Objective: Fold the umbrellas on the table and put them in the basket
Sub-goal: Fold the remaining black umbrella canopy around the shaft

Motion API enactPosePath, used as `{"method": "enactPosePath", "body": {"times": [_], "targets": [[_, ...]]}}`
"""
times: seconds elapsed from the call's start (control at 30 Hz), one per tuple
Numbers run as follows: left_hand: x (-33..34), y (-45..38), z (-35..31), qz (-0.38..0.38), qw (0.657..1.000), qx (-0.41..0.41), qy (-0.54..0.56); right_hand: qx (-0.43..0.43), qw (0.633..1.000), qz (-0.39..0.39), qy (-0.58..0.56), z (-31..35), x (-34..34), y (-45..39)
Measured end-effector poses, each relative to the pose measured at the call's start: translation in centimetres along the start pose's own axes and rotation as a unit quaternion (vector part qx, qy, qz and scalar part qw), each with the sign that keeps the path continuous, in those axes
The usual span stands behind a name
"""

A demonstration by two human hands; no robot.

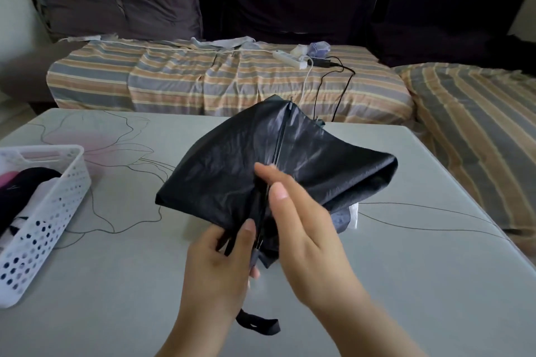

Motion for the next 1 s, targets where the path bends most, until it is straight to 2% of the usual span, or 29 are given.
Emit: {"method": "enactPosePath", "body": {"times": [0.1, 0.2, 0.3, 0.4, 0.53, 0.63, 0.67, 0.73, 0.8, 0.87, 0.9, 1.0], "targets": [[-0.4, 0.1, 0.1, -0.023, 0.999, 0.019, -0.022, 0.018, 0.987, -0.062, 0.148, -1.1, -1.8, -0.6], [0.1, 0.3, 0.4, -0.024, 0.999, 0.02, -0.039, 0.096, 0.977, -0.09, 0.168, -3.1, -2.4, -0.5], [1.1, 1.0, 0.5, -0.006, 0.999, 0.018, -0.042, 0.161, 0.978, -0.086, 0.104, -4.4, -2.1, -0.4], [2.2, 1.7, 0.3, 0.02, 0.999, 0.029, -0.027, 0.195, 0.97, -0.14, -0.022, -5.3, -3.1, -0.3], [2.7, 1.6, 0.6, 0.051, 0.998, 0.016, -0.024, 0.178, 0.957, -0.202, -0.104, -5.9, -4.5, -0.2], [2.5, 1.7, 0.3, 0.032, 0.992, 0.066, -0.108, 0.161, 0.953, -0.219, -0.134, -6.4, -4.8, -0.3], [2.3, 1.9, -0.4, 0.008, 0.982, 0.103, -0.155, 0.158, 0.953, -0.221, -0.136, -6.4, -4.8, -0.3], [2.3, 2.6, -2.7, -0.034, 0.93, 0.227, -0.287, 0.149, 0.955, -0.228, -0.119, -6.4, -4.9, -0.3], [3.9, 4.2, -4.0, -0.024, 0.863, 0.337, -0.375, 0.143, 0.957, -0.239, -0.086, -6.2, -5.2, -0.1], [5.4, 5.5, -3.7, -0.013, 0.823, 0.377, -0.424, 0.139, 0.958, -0.243, -0.068, -6.1, -5.3, -0.1], [5.8, 5.5, -3.0, -0.001, 0.824, 0.363, -0.435, 0.135, 0.959, -0.24, -0.07, -6.1, -5.3, -0.1], [6.1, 4.2, -0.2, 0.066, 0.863, 0.254, -0.432, 0.13, 0.959, -0.238, -0.083, -6.5, -4.8, 0.2]]}}
Point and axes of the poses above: each hand's wrist, its own y-axis away from the middle knuckle, its own x-axis out of the palm, z = x × y, the point moved 10 cm from there along -y, towards the middle knuckle
